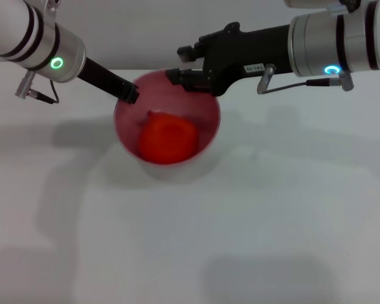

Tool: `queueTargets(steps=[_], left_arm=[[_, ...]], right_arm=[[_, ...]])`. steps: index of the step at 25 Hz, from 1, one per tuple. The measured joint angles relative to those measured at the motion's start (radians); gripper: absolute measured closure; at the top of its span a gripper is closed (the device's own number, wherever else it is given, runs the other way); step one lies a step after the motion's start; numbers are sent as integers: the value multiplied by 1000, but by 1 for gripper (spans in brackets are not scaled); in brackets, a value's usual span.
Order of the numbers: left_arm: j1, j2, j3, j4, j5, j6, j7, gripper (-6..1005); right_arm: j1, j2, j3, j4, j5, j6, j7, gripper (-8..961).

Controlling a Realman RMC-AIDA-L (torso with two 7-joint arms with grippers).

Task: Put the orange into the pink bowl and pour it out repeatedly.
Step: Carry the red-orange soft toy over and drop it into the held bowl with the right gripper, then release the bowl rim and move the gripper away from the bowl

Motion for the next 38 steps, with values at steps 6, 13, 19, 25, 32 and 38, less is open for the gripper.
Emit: queueTargets(steps=[6,13,19,25,32,38], left_arm=[[3,1,0,0,0,-4,0,954],[5,1,-1,0,0,-6,4,944],[10,1,-1,0,0,-6,13,937],[12,3,2,-1,0,-1,13,929],[13,3,5,-1,0,4,14,920],[15,3,7,-1,0,6,14,912]], right_arm=[[-29,1,26,-19,9,38,-1,455],[-42,2,49,-51,11,49,-1,400],[-49,2,51,-63,12,61,-1,401],[-53,3,51,-65,14,74,-2,399],[-55,3,51,-65,14,77,-1,400],[-55,4,51,-65,14,77,-2,401]])
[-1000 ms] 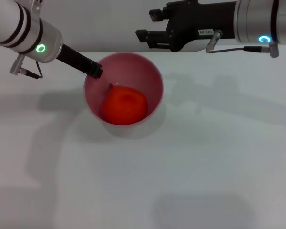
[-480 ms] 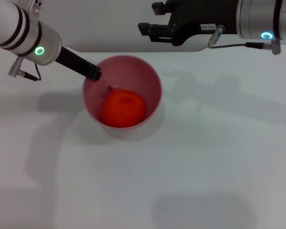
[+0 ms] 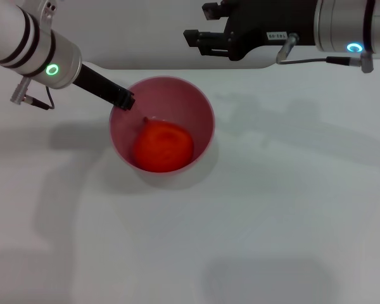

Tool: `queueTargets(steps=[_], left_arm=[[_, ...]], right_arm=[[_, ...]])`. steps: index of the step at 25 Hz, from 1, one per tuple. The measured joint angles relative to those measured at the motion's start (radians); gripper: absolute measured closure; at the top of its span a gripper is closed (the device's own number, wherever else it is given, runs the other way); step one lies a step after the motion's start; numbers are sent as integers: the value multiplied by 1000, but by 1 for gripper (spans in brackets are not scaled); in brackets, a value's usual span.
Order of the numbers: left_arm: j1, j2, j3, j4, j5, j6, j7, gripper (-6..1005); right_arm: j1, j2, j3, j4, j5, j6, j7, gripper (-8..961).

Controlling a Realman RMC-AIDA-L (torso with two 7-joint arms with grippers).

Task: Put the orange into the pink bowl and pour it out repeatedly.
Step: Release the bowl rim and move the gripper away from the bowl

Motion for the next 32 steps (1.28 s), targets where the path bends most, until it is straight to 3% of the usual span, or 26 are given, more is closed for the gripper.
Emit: queueTargets(steps=[13,21,32], left_arm=[[1,0,6,0,0,9,0,895],[1,0,24,0,0,45,0,884],[-6,1,50,-6,4,122,1,870]], right_arm=[[-21,1,7,-6,17,37,0,400],[-100,1,38,-3,234,123,-116,399],[-181,2,64,83,407,271,-299,400]])
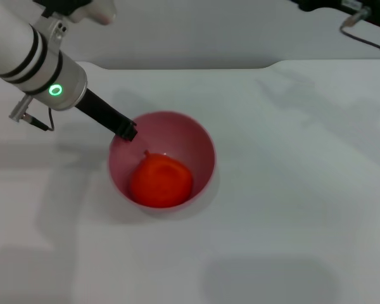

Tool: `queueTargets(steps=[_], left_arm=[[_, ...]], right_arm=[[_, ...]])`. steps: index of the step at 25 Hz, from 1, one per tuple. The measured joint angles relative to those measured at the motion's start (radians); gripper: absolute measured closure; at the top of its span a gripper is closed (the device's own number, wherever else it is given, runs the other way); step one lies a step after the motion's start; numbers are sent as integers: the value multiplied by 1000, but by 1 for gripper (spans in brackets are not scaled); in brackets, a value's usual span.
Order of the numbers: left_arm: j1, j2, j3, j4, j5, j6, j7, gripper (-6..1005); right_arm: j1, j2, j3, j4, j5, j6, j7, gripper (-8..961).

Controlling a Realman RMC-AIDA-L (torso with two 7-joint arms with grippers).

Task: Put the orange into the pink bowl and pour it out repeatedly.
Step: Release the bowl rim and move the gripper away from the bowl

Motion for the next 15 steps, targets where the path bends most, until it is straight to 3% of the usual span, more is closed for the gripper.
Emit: queueTargets(steps=[11,15], left_arm=[[13,-2,50,-25,-2,-11,-10,855],[21,-2,68,-27,-3,-9,-15,850]], right_arm=[[-58,-1,53,175,453,-2,-480,401],[-62,0,53,226,540,-36,-566,400]])
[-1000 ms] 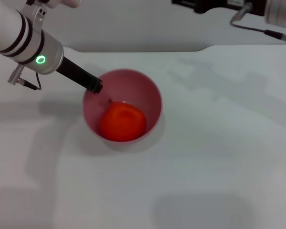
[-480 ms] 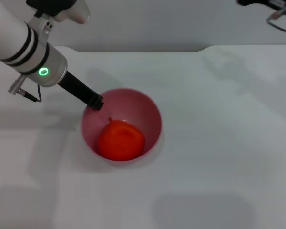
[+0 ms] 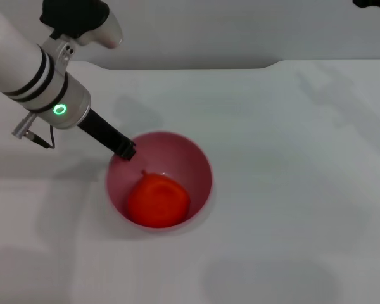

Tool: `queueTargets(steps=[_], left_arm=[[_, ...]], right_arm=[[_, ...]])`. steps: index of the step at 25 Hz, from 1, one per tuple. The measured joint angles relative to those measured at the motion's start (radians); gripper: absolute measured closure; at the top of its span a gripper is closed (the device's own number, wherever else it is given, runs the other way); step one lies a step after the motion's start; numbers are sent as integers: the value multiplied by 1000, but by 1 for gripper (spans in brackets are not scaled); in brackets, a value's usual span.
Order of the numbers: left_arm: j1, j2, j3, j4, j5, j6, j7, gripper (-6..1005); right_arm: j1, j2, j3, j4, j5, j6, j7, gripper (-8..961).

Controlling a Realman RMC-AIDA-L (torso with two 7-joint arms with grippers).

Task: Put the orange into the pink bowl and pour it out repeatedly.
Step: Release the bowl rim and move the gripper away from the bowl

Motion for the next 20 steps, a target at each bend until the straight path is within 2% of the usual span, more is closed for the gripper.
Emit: queueTargets(steps=[20], left_arm=[[29,-1,45,-30,-1,5,-10,824]], right_arm=[[8,-2,-8,45,30,-42,-27,400]])
